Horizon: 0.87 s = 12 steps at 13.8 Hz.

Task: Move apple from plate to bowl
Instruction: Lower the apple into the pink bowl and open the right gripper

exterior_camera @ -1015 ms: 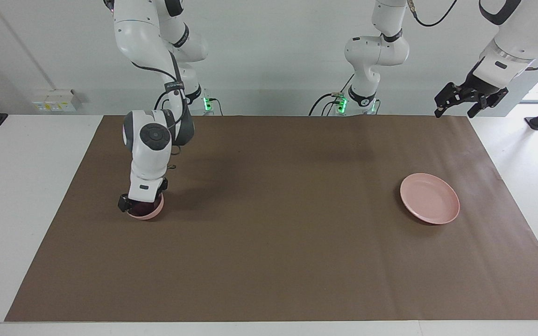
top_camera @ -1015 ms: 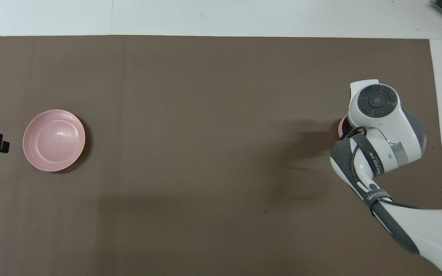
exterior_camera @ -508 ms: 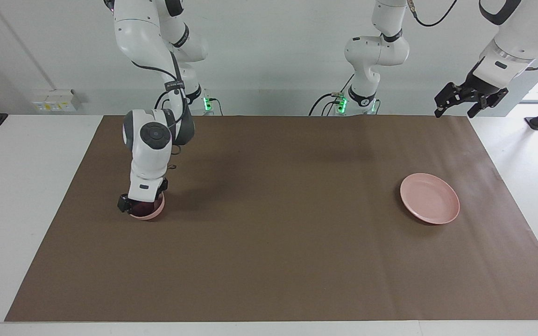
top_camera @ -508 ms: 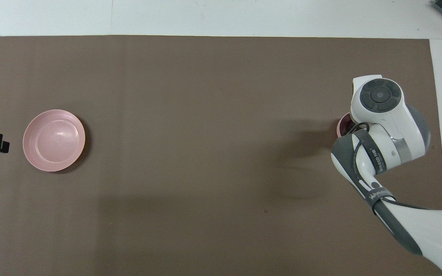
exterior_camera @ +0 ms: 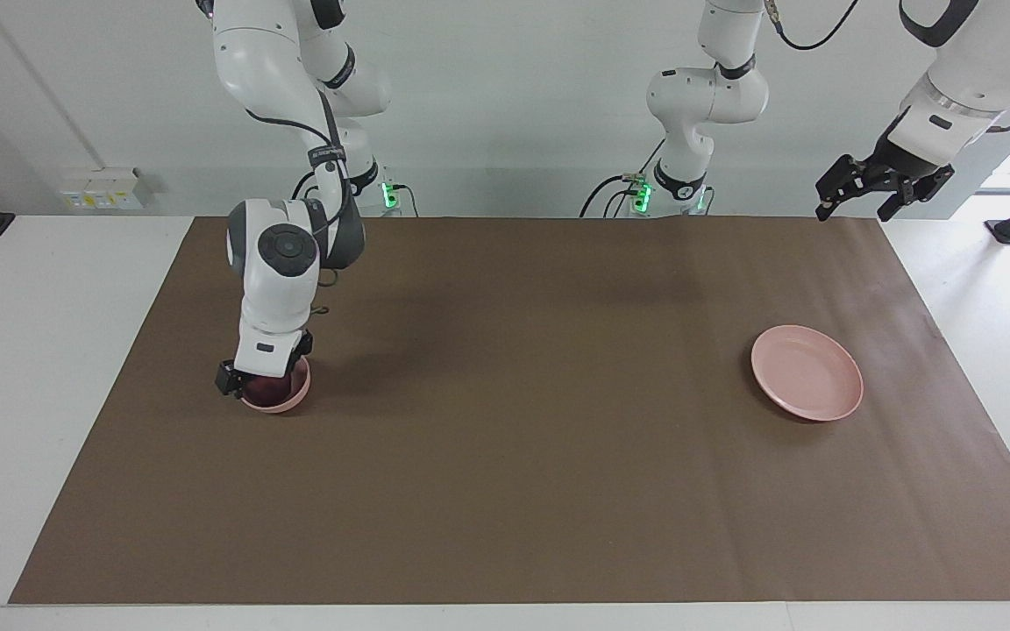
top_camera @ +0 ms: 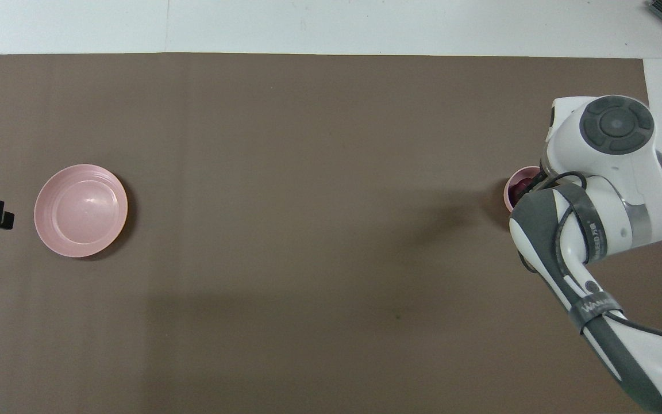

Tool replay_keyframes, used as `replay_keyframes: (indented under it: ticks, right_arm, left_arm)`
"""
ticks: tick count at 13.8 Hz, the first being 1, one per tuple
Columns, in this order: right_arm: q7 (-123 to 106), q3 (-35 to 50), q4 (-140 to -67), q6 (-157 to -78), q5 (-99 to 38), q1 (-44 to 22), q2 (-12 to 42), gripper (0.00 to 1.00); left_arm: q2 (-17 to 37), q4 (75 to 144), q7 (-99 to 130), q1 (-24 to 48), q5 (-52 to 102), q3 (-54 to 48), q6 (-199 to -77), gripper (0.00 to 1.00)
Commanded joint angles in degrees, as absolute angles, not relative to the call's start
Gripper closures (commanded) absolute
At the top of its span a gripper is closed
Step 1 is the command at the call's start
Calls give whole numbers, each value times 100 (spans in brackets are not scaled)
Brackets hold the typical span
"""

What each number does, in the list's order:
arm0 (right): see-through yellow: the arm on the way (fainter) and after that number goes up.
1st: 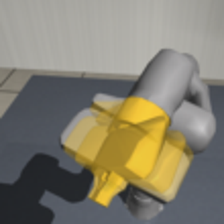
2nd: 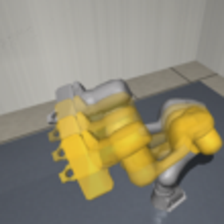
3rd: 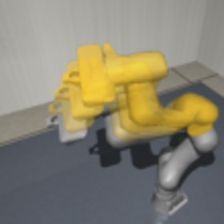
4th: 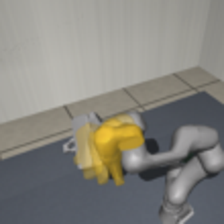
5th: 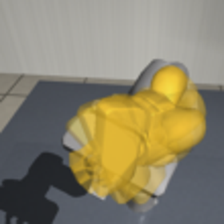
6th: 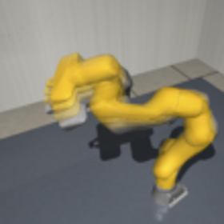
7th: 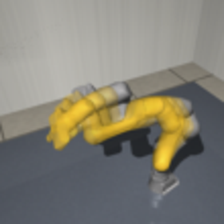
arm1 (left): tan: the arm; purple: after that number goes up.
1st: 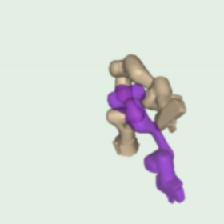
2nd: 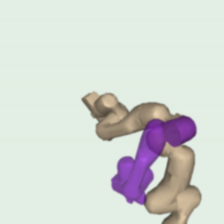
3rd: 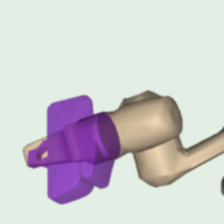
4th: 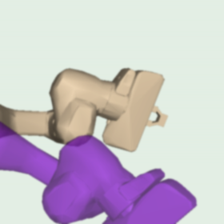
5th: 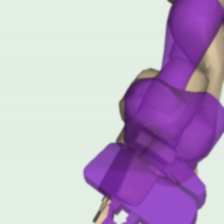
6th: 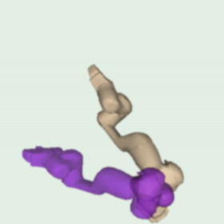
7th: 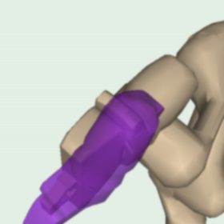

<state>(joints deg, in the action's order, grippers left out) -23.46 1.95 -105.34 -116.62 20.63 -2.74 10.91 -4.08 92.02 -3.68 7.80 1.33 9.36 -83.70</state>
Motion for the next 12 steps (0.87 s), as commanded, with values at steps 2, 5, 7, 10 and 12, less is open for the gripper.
replay_keyframes:
  ticks: [2,5,7,10,12]
  right_arm:
    - [-2058,220,-10240,-11163,1417,-176,573,0]
    - [-1558,176,-10169,-10733,1205,-158,-16,0]
    - [-1022,158,-9915,-10198,723,-158,-210,0]
    - [163,167,-9301,-9232,344,-150,-237,0]
    - [553,45,-8896,-8712,-139,-71,-246,0]
  left_arm:
    - [-448,9211,-316,747,202,932,-8314,0]
    - [-448,9211,-316,747,202,932,-8314,0]
    - [-448,9211,-316,747,202,932,-8314,0]
    - [-448,9211,-316,747,202,932,-8314,0]
    - [-448,9211,-316,747,202,932,-8314,0]
